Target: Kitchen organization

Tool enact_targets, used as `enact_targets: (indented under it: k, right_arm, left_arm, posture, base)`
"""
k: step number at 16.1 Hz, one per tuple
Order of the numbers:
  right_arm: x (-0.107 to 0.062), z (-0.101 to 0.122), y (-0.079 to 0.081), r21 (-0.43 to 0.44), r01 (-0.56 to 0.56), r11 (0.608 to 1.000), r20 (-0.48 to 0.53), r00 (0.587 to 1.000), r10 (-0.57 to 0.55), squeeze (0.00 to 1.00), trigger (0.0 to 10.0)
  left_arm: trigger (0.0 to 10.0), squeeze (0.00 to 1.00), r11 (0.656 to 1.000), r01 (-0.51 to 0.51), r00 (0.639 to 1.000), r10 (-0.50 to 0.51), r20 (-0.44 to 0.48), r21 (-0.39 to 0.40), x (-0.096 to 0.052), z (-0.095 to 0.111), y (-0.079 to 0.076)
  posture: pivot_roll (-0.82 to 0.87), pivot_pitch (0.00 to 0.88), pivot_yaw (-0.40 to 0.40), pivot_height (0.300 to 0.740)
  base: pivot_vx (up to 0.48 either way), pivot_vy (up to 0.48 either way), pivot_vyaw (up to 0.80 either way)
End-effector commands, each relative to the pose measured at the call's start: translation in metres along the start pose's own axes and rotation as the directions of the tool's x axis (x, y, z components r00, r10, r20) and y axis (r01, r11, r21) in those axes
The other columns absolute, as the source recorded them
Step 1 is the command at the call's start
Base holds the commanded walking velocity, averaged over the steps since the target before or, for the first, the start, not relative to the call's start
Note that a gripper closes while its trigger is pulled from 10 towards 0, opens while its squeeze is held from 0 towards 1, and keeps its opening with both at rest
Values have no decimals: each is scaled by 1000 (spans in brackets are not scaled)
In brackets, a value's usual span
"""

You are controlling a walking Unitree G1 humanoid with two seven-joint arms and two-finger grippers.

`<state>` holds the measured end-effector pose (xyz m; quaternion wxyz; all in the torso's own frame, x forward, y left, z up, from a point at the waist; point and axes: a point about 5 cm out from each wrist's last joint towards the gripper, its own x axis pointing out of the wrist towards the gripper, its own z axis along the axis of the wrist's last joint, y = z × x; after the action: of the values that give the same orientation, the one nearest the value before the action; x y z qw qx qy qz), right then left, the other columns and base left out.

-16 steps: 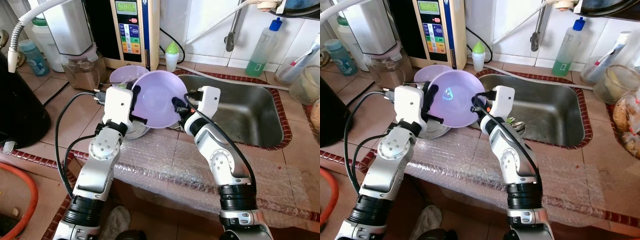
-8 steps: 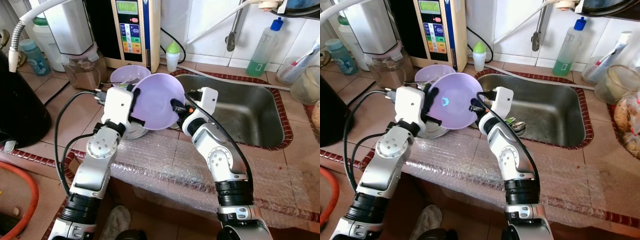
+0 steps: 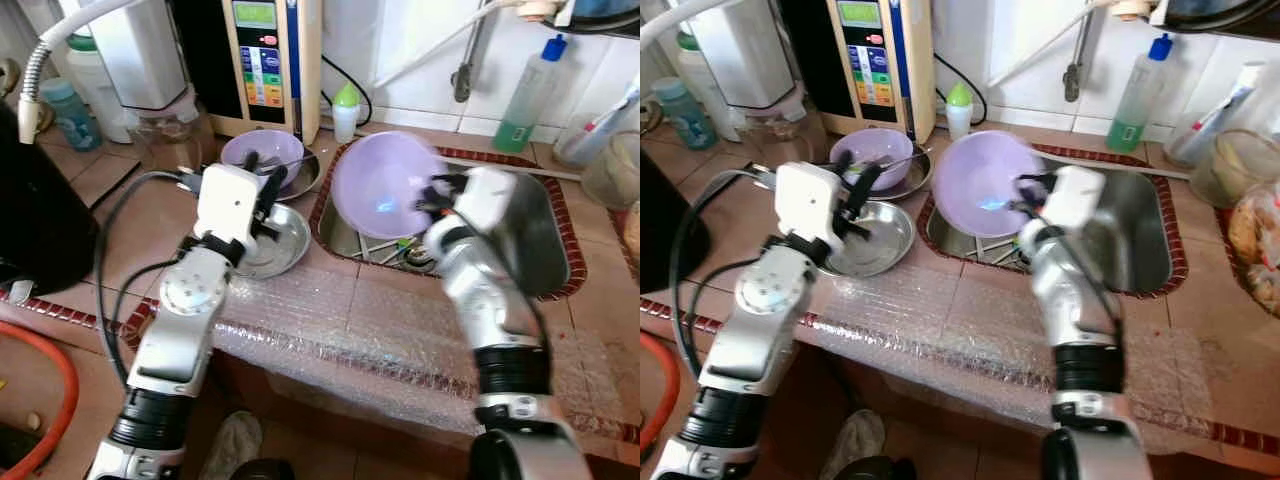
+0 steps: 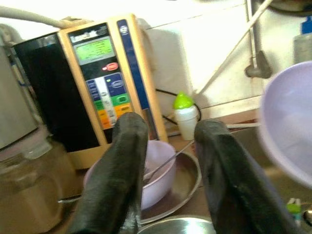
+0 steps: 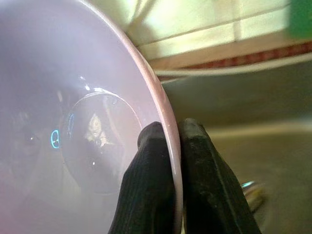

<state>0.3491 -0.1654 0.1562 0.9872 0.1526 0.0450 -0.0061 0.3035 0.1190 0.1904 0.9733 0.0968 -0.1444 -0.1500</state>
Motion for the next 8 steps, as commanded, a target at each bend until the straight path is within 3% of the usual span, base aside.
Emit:
enact_targets:
  k: [1,2,3,4,6,8]
  right_arm:
    - [4,-2,-9,-37,82,996,-17,996,-82,0,0]
    - [3,-10,-32,-78,221,972,-61,972,-226,0,0]
    - [3,-18,-43,-17,284,959,-100,953,-285,0,824]
    - [3,-28,-51,54,322,945,-150,938,-311,0,0]
    - [4,-36,-57,72,346,935,-170,928,-330,0,0]
    - [7,-45,-52,102,345,933,-190,927,-322,0,0]
  left_arm:
    - [10000,1000,1000,-20,999,20,-48,-7,-8,-9,2]
    - [10000,1000,999,-47,991,44,-124,-27,-18,-24,5]
    - [10000,1000,996,-69,983,59,-175,-52,-25,-33,7]
    - [10000,1000,986,-135,966,109,-233,-97,-31,-44,14]
    - [10000,1000,982,-164,954,133,-270,-93,-36,-51,20]
    - [10000,1000,956,-245,929,184,-322,-159,-38,-55,23]
  posture:
    - [-16,0,52,740]
    - [-11,0,46,740]
    - [-9,0,44,740]
    - [-11,0,42,740]
    - [-10,0,40,740]
    - [-13,0,45,740]
  base:
    - [0,0,0]
    - [0,0,0]
    - [0,0,0]
    - [0,0,0]
    - [0,0,0]
    - [0,0,0]
